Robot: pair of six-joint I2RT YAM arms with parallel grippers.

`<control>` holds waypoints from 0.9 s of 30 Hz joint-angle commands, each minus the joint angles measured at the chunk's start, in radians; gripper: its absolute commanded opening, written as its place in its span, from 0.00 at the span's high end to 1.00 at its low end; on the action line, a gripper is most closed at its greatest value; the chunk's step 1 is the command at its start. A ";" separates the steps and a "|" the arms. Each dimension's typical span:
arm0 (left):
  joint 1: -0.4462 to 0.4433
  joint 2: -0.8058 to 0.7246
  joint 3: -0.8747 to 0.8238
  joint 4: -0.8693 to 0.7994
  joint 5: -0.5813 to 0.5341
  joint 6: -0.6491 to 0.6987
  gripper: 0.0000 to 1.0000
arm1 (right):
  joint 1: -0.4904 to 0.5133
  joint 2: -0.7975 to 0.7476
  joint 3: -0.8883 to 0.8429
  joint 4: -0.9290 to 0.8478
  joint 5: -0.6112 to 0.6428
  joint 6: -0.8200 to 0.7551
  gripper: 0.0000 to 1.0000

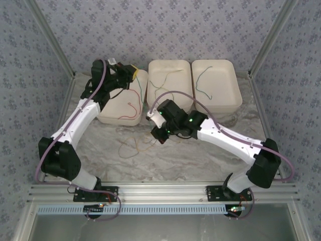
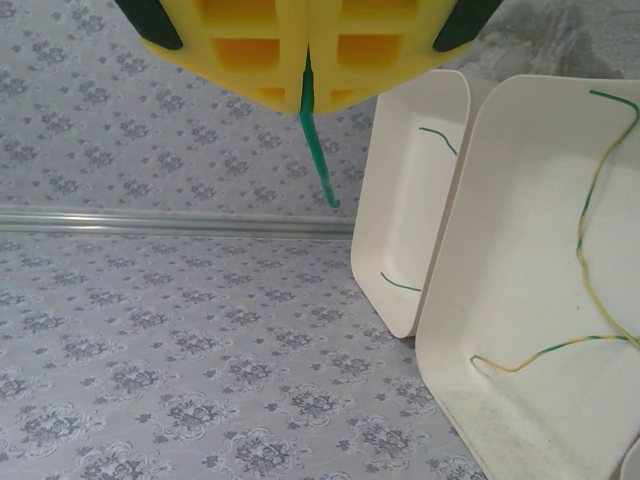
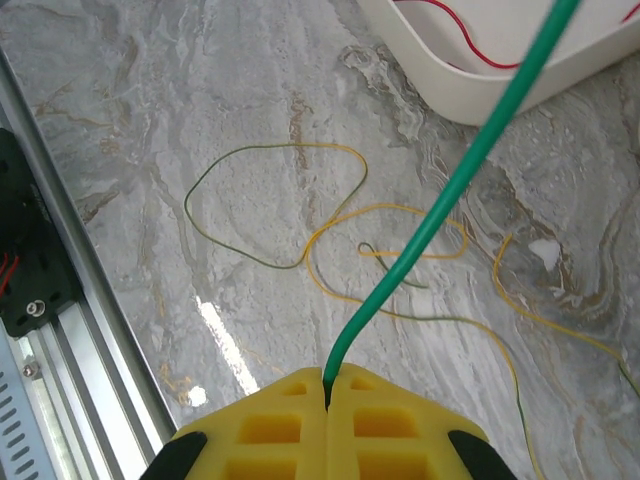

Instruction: Untangle the cables

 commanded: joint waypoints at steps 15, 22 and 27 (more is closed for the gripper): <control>-0.029 0.074 0.049 0.337 0.184 -0.043 1.00 | -0.158 -0.024 0.139 -0.120 -0.160 0.141 0.93; -0.058 0.090 0.042 0.369 0.244 0.020 1.00 | -0.260 -0.059 0.221 -0.151 -0.362 0.207 0.50; -0.083 0.129 0.128 0.317 0.308 0.093 1.00 | -0.402 -0.126 0.221 -0.007 -0.410 0.431 0.48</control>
